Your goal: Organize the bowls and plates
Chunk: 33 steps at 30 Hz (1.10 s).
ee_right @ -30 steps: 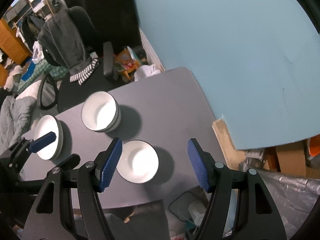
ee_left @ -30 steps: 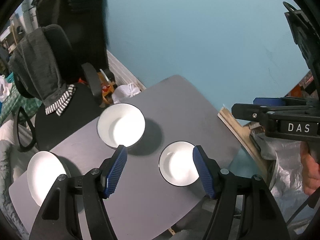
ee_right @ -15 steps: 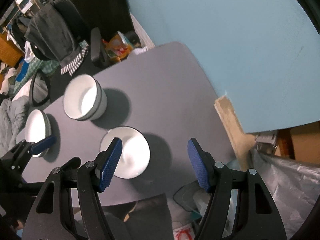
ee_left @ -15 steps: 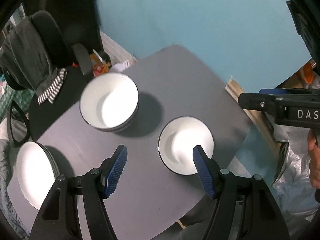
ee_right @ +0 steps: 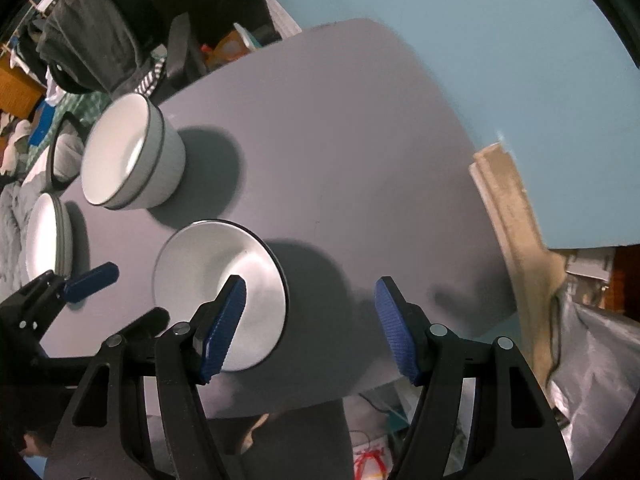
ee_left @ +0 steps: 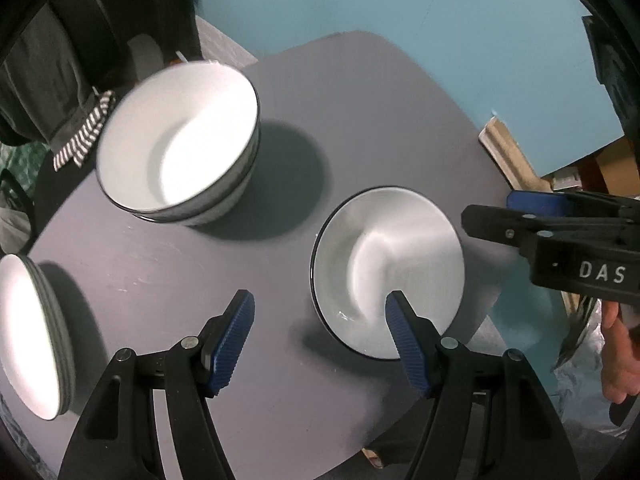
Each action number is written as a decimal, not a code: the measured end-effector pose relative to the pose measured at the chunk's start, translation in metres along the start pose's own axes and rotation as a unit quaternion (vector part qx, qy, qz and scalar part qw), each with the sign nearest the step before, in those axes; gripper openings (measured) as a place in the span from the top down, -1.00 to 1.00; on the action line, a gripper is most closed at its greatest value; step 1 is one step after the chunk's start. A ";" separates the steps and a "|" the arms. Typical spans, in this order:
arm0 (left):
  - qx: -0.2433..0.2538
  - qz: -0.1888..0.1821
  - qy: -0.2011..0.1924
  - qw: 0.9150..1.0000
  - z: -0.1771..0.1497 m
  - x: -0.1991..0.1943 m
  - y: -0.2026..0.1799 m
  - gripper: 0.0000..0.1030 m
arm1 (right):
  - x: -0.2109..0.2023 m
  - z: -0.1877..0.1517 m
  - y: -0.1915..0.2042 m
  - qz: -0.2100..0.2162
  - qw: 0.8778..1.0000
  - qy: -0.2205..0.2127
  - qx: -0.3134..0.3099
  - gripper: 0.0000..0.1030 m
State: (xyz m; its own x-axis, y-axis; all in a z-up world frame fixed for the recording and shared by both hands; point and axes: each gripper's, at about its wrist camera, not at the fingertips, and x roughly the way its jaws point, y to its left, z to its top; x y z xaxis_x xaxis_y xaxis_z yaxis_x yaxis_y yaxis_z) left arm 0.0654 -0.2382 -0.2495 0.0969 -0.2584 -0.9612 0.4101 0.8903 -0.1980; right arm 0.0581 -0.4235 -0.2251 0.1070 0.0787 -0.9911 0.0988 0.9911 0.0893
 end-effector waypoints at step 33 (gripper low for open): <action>-0.089 -0.057 0.041 0.994 -0.004 0.047 0.037 0.58 | 0.065 -0.007 0.005 0.052 0.997 0.053 -0.016 0.72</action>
State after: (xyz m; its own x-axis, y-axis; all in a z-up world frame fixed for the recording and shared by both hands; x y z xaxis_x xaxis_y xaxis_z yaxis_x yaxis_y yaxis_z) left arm 0.0815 -0.2161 -0.3030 -0.0180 -0.3360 -0.9417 0.2473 0.9111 -0.3298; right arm 0.0588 -0.4123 -0.2894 0.0088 0.1895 -0.9818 0.0609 0.9799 0.1897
